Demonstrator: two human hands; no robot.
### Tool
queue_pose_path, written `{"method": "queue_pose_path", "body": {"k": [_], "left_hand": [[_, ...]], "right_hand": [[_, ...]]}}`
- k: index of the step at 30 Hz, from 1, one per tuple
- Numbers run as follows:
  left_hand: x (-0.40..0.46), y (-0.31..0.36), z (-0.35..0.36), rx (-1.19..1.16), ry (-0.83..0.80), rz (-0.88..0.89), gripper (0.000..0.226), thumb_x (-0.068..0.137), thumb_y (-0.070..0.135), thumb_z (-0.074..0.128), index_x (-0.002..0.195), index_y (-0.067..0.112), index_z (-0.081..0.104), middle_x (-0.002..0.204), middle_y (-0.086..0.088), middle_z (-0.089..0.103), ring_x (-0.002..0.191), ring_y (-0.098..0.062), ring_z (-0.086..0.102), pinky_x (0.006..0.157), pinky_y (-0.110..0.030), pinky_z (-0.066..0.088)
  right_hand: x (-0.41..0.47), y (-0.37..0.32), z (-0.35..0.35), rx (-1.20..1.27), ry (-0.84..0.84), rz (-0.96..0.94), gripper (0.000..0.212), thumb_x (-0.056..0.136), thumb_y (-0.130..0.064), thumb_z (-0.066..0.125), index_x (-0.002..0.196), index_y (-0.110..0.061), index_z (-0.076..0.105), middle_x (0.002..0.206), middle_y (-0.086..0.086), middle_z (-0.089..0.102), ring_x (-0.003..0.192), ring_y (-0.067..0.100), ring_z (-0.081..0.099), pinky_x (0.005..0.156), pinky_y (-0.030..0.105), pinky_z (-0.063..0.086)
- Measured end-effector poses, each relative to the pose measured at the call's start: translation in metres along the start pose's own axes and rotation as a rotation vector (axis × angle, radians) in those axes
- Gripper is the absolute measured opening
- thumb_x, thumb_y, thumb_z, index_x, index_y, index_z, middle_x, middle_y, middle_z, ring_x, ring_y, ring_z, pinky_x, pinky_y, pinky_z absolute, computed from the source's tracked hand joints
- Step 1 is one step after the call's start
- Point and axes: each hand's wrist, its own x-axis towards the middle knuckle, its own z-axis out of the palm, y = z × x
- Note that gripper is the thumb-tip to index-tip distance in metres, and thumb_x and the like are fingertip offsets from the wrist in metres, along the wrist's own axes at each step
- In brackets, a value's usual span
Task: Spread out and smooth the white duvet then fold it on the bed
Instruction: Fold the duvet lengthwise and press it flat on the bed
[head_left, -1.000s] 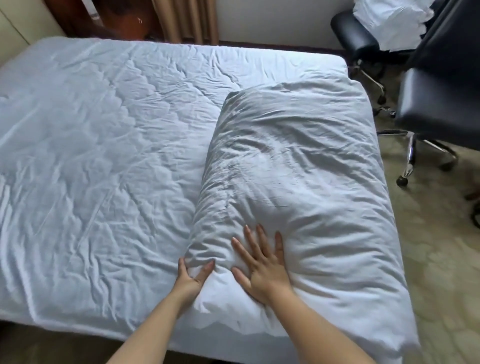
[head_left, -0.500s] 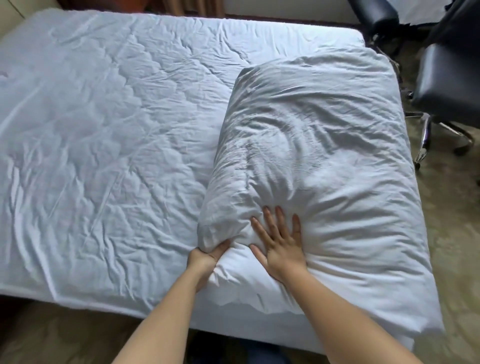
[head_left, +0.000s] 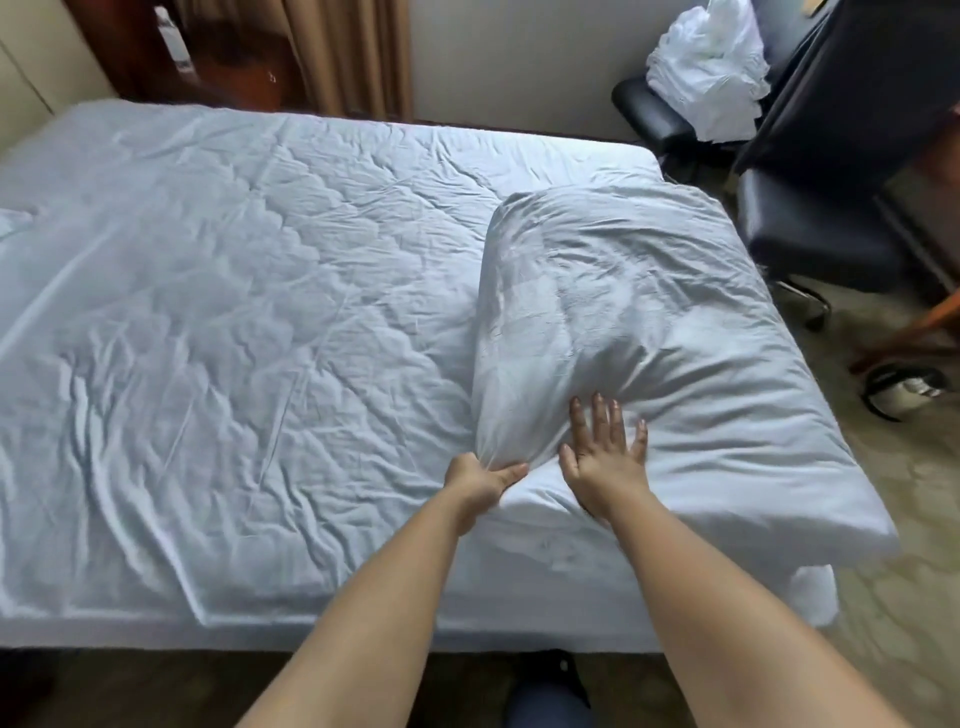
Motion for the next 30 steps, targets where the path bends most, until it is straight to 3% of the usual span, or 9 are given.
{"method": "queue_pose_path", "body": {"k": [5,9,11,15,19,22,24,27,30], "left_hand": [[-0.018,-0.019,-0.076,0.085,0.016,0.042,0.034,0.076,0.025,0.081,0.102,0.009,0.068,0.095,-0.001,0.068,0.092,-0.016,0.062,0.079,-0.021,0.045],[-0.009,-0.043,-0.118,0.118,0.004,-0.016,0.047,0.072,0.03,0.083,0.109,0.005,0.066,0.098,-0.001,0.068,0.091,-0.018,0.063,0.082,-0.025,0.049],[0.0,-0.05,-0.121,0.143,-0.026,-0.045,0.054,0.073,0.035,0.081,0.114,0.006,0.06,0.105,-0.002,0.066,0.097,-0.019,0.063,0.087,-0.027,0.051],[0.027,-0.043,-0.119,0.126,-0.07,-0.119,0.095,0.076,0.062,0.066,0.147,0.019,0.02,0.146,-0.003,0.038,0.128,-0.025,0.045,0.104,-0.039,0.041],[0.071,-0.015,-0.131,0.131,-0.027,-0.175,0.104,0.071,0.079,0.05,0.147,0.044,-0.012,0.16,-0.004,0.005,0.144,-0.03,0.019,0.113,-0.049,0.026],[0.116,0.011,-0.129,0.182,0.022,-0.165,0.115,0.065,0.081,0.056,0.145,0.044,-0.019,0.16,-0.004,0.005,0.143,-0.03,0.024,0.111,-0.047,0.028],[0.146,0.025,-0.119,0.15,0.021,-0.191,0.137,0.042,0.09,0.062,0.142,0.048,-0.022,0.16,0.0,0.008,0.139,-0.027,0.034,0.107,-0.045,0.032],[0.178,0.03,-0.099,0.188,0.055,-0.182,0.135,0.054,0.078,0.07,0.146,0.038,-0.02,0.159,-0.003,0.007,0.142,-0.026,0.026,0.115,-0.042,0.026],[0.197,0.02,-0.086,0.153,0.1,-0.176,0.126,0.067,0.061,0.074,0.15,0.029,-0.016,0.156,-0.002,0.017,0.142,-0.021,0.024,0.117,-0.032,0.022]], "right_hand": [[-0.034,-0.071,-0.01,0.073,-0.022,-0.041,0.068,0.097,-0.047,0.022,0.152,-0.023,-0.01,0.158,0.002,-0.021,0.145,0.019,-0.021,0.114,0.051,-0.016],[-0.022,-0.103,-0.008,0.011,-0.002,-0.124,0.087,0.077,-0.07,0.0,0.153,-0.027,-0.001,0.158,-0.004,-0.02,0.145,0.015,-0.021,0.109,0.047,-0.023],[-0.006,-0.106,-0.01,-0.011,-0.011,-0.116,0.075,0.087,-0.068,0.006,0.152,-0.032,-0.006,0.157,-0.004,-0.024,0.144,0.016,-0.023,0.11,0.048,-0.022],[0.039,-0.104,-0.019,-0.068,0.002,-0.089,0.069,0.091,-0.067,0.01,0.149,-0.038,-0.011,0.158,-0.002,-0.021,0.144,0.022,-0.023,0.11,0.054,-0.021],[0.076,-0.091,-0.005,-0.017,0.058,-0.008,0.074,0.087,-0.073,0.015,0.148,-0.042,-0.013,0.157,-0.007,-0.022,0.142,0.023,-0.028,0.106,0.058,-0.025],[0.09,-0.084,0.024,0.031,0.112,0.009,0.076,0.083,-0.073,0.015,0.149,-0.042,-0.008,0.157,-0.008,-0.023,0.143,0.023,-0.026,0.108,0.057,-0.022],[0.099,-0.084,0.044,0.06,0.156,0.001,0.079,0.081,-0.072,0.019,0.151,-0.039,0.001,0.159,-0.006,-0.013,0.145,0.024,-0.017,0.109,0.057,-0.019],[0.108,-0.085,0.064,0.088,0.241,-0.025,0.079,0.079,-0.067,0.032,0.149,-0.033,0.019,0.16,0.002,0.012,0.146,0.028,0.006,0.111,0.058,-0.007],[0.118,-0.083,0.08,0.12,0.311,-0.051,0.079,0.077,-0.065,0.039,0.147,-0.032,0.024,0.157,0.002,0.016,0.144,0.03,0.013,0.109,0.06,-0.005]]}}
